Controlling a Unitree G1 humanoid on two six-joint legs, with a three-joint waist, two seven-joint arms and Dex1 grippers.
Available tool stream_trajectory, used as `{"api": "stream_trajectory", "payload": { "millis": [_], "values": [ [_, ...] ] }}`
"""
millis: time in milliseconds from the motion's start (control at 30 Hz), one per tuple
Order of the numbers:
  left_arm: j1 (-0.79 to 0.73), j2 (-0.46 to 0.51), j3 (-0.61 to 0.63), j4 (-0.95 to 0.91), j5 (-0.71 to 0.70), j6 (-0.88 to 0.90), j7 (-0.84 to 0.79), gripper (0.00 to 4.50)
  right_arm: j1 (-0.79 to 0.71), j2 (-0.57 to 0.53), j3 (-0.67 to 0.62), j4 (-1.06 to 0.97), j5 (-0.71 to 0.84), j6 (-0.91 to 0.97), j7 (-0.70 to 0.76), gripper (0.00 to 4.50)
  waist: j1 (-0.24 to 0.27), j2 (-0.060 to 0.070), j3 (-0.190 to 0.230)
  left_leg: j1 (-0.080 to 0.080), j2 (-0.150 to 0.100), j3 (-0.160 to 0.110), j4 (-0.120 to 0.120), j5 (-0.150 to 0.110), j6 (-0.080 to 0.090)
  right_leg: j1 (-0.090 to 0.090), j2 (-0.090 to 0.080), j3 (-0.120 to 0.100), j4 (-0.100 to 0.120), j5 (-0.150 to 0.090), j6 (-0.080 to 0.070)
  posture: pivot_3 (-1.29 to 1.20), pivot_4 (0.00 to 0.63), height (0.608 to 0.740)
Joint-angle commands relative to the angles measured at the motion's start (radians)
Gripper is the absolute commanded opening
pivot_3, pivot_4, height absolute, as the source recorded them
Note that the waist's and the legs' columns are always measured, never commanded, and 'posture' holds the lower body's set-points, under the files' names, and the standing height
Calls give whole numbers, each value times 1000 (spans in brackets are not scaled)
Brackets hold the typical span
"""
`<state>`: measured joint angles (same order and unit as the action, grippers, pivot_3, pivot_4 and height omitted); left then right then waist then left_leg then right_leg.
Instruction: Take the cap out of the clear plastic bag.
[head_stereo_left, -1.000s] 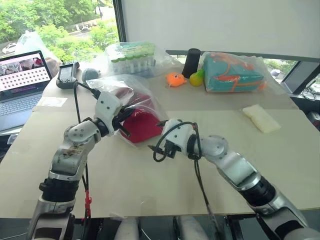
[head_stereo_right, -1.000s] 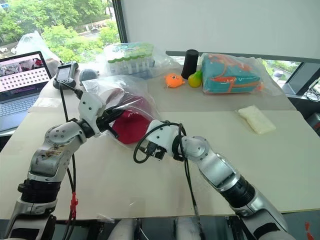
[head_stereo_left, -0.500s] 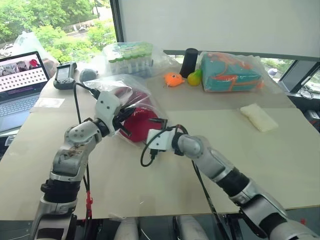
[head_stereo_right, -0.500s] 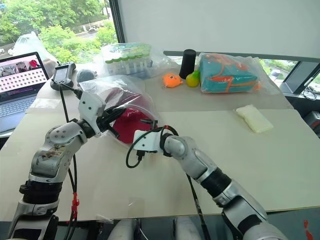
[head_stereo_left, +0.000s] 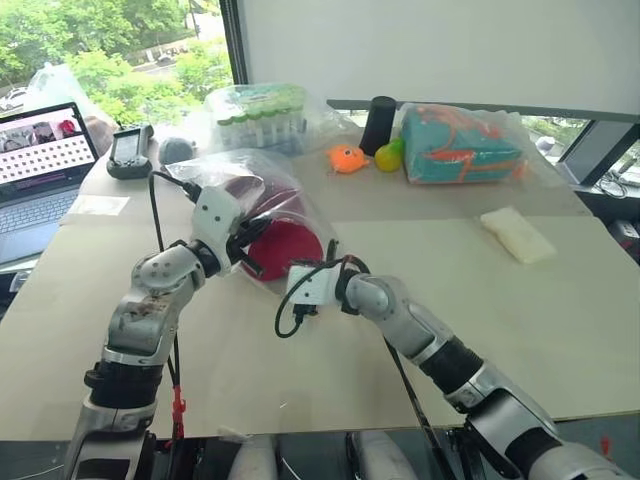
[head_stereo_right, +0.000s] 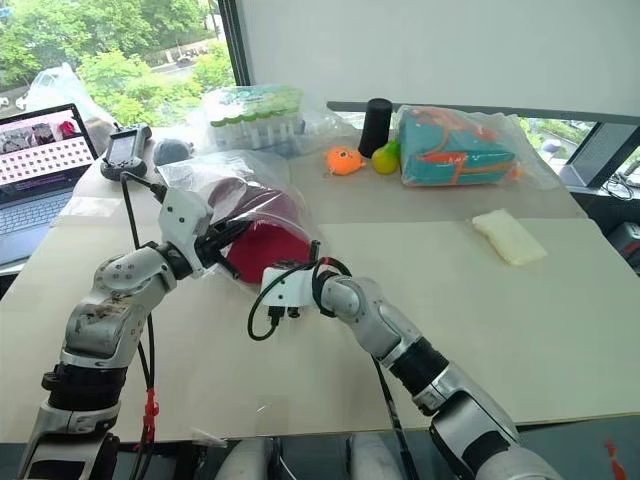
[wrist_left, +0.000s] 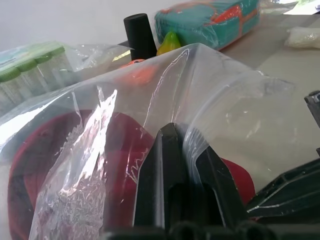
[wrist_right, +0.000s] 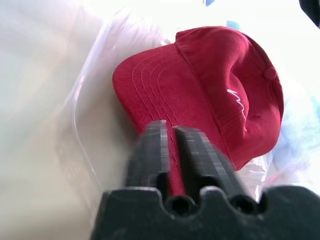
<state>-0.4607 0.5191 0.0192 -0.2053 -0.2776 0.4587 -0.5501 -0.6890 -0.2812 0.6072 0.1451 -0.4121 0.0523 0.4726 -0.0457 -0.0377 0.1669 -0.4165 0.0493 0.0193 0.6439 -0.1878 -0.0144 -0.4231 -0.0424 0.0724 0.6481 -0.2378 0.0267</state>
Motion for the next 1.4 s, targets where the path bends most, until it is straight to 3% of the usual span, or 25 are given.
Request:
{"api": "stream_trajectory", "payload": {
  "millis": [33, 233, 333, 500, 700, 900, 1133, 1233, 1400],
  "values": [
    [-7, 2, 21, -48, -1, -6, 6, 0, 4, 9, -28, -41, 6, -9, 32, 25, 0, 0, 0, 0, 0, 0, 0, 0, 0, 0, 0, 0, 0, 0, 0, 0, 150, 740],
    [-8, 3, 21, -49, -1, -4, 5, 0, 20, -7, -55, -74, -2, 0, 47, 25, 1, 0, 0, 0, 0, 0, 0, 0, 0, 0, 0, 0, 0, 0, 0, 0, 150, 740],
    [-7, 4, 20, -50, -1, -3, 6, 0, 40, -16, -83, -103, 6, 21, 54, 749, 2, 0, 0, 0, 0, 0, 0, 0, 0, 0, 0, 0, 0, 0, 0, 0, 150, 740],
    [-5, 5, 20, -55, -2, 1, 4, 0, 41, -33, -81, -95, -50, 24, 37, 2577, 0, 0, 0, 0, 0, 0, 0, 0, 0, 0, 0, 0, 0, 0, 0, 0, 150, 740],
    [-6, 8, 21, -60, -3, 5, 1, 0, 33, -25, -62, -37, -123, -2, -1, 4375, 1, 0, 0, 0, 0, 0, 0, 0, 0, 0, 0, 0, 0, 0, 0, 0, 150, 740],
    [-8, 20, 27, -67, -6, 13, -6, 0, -15, 40, -47, 122, -197, -48, -137, 4375, -3, 0, 0, 0, 0, 0, 0, 0, 0, 0, 0, 0, 0, 0, 0, 0, 150, 740],
    [-4, 29, 27, -72, -4, 20, -12, 0, -24, 83, -60, 185, -187, -81, -185, 4375, 0, 0, 0, 0, 0, 0, 0, 0, 0, 0, 0, 0, 0, 0, 0, 0, 150, 740],
    [-4, 30, 27, -72, -7, 22, -12, 0, -14, 91, -58, 176, -180, -91, -178, 3651, -1, 0, 0, 0, 0, -1, 0, 0, 0, 0, 0, 0, 0, 0, 0, 0, 150, 740],
    [-3, 29, 23, -72, -6, 22, -13, 0, 9, 93, -57, 165, -166, -100, -155, 1824, -1, 0, 0, 0, 0, -1, 0, 0, 0, 0, 0, 0, 0, 0, 0, 0, 150, 740]
  ]
}}
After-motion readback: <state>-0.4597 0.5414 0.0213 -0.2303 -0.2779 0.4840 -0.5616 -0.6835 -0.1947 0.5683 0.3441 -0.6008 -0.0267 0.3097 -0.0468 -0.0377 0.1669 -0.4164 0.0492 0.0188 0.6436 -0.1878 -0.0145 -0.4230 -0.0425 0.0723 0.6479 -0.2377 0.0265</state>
